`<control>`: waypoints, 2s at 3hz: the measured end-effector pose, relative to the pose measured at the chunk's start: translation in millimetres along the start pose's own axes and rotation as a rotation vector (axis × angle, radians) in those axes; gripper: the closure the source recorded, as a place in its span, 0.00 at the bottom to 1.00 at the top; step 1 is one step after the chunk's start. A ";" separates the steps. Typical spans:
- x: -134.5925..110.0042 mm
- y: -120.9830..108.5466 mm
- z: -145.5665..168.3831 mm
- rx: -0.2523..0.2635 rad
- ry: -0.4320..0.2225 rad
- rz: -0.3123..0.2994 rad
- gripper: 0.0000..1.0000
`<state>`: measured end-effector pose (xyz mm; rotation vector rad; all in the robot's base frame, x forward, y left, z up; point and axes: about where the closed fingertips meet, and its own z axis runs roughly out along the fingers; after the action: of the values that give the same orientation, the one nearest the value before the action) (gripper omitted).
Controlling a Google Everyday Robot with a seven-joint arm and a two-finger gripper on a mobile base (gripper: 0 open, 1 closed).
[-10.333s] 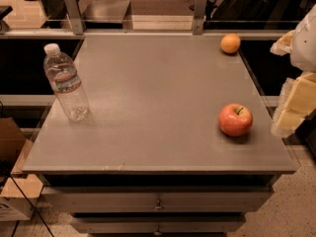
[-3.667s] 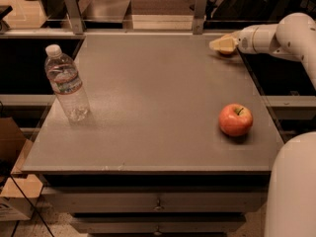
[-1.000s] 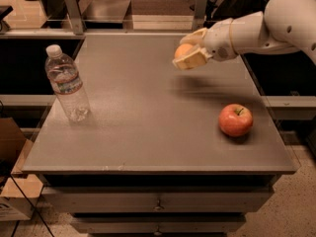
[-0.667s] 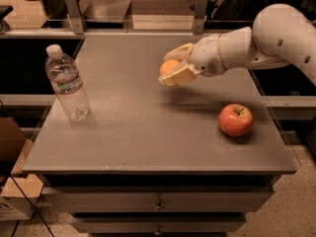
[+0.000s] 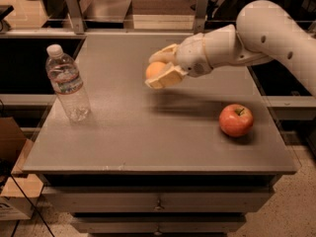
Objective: Move orange near water bottle
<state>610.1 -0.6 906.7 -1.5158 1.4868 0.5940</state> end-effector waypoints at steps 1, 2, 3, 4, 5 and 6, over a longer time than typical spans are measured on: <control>-24.2 22.1 25.3 -0.099 -0.004 -0.077 1.00; -39.8 46.9 52.9 -0.198 -0.021 -0.121 1.00; -48.0 71.2 82.7 -0.272 -0.052 -0.140 0.83; -42.6 86.8 104.7 -0.317 -0.069 -0.125 0.57; -41.1 92.9 111.3 -0.325 -0.099 -0.122 0.36; -42.2 94.3 112.9 -0.329 -0.100 -0.124 0.13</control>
Offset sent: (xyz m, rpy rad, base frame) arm -0.0598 0.1066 -0.0121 -0.0530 0.0125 0.3502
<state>541.3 129.0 863.3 -1.7860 1.2519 0.8590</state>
